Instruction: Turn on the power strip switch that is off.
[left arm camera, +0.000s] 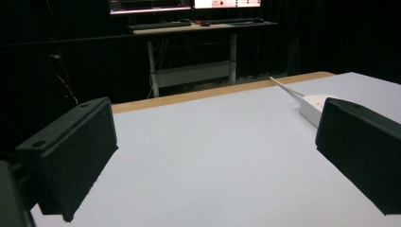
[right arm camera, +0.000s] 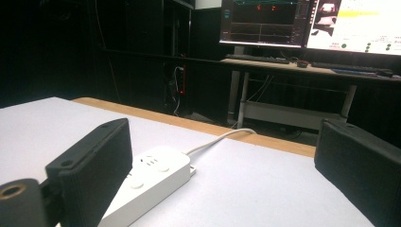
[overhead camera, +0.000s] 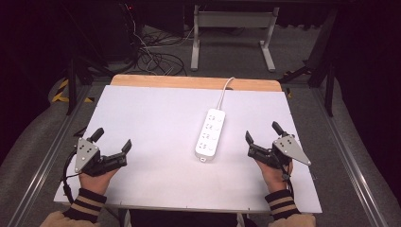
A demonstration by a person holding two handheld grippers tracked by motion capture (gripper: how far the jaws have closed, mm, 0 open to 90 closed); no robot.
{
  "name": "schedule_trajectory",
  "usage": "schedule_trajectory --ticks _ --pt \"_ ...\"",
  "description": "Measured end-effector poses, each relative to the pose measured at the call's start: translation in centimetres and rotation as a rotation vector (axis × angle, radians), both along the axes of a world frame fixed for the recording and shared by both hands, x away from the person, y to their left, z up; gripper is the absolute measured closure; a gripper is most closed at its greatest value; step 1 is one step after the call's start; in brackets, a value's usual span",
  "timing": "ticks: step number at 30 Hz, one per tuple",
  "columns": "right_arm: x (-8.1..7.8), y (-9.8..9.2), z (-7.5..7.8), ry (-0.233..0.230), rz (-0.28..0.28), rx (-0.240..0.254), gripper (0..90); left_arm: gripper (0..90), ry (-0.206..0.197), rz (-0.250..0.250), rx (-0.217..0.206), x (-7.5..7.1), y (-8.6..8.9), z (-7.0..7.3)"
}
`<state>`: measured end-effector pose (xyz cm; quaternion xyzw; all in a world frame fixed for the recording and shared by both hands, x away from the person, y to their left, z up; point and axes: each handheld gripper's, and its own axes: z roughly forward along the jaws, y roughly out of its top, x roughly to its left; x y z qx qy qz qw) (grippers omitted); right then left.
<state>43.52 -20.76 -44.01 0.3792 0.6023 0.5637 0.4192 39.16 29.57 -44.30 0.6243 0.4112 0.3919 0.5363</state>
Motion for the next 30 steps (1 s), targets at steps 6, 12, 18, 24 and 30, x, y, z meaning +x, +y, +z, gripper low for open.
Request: schedule_trajectory --ticks 6,12,18,24,30 --pt "0.01 -0.04 0.01 -0.001 0.0 0.001 5.6 0.3 -0.002 -0.002 0.002 0.01 -0.02 0.0" --pt "-0.01 0.07 -0.03 0.002 0.004 -0.004 5.7 0.3 -0.004 -0.001 0.003 0.01 -0.05 0.0" --pt "-0.01 0.04 -0.02 0.004 0.002 -0.005 5.7 0.3 0.001 -0.002 0.005 0.03 -0.08 -0.01" --pt "-0.03 0.11 -0.04 0.005 0.006 -0.008 5.7 0.3 0.0 -0.003 0.006 0.03 -0.1 0.0" --pt "0.25 0.1 -0.15 0.009 0.006 -0.009 5.8 0.3 0.004 0.001 0.006 0.14 -0.01 -0.04"
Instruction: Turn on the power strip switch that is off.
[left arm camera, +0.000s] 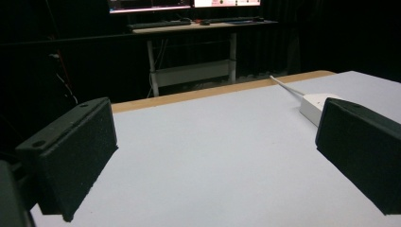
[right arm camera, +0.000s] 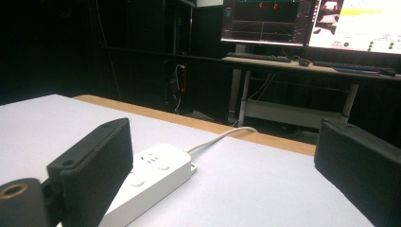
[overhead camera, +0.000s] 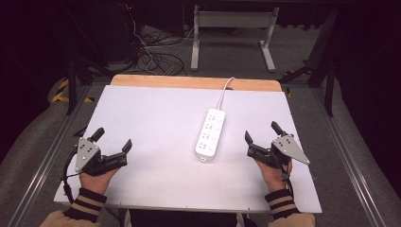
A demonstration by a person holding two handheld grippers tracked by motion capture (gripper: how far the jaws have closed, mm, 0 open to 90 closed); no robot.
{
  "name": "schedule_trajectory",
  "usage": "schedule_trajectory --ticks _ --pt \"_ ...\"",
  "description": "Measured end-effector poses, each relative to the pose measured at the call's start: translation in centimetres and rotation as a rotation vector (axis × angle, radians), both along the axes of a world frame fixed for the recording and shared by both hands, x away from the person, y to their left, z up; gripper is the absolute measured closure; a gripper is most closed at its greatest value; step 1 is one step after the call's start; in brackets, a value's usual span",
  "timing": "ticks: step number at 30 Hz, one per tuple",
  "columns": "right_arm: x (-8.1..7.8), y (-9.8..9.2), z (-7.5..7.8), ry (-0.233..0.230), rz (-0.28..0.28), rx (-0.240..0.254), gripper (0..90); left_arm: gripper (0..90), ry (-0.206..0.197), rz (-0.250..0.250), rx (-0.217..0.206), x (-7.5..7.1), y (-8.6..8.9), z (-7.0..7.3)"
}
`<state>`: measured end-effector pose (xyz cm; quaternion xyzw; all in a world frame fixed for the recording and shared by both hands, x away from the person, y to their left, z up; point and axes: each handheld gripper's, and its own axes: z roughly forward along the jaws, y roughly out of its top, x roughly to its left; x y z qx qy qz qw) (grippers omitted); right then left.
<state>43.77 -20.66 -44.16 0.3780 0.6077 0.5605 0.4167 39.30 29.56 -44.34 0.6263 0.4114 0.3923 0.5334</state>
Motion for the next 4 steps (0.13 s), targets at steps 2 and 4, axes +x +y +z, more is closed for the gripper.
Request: schedule_trajectory --ticks 2,4 --pt "0.06 0.0 -0.02 0.001 0.001 0.0 6.0 0.3 -0.001 0.001 0.0 -0.03 0.03 0.01" --pt "0.1 0.07 -0.03 -0.003 0.007 0.0 6.1 0.3 -0.003 0.003 -0.001 -0.09 0.07 0.0"
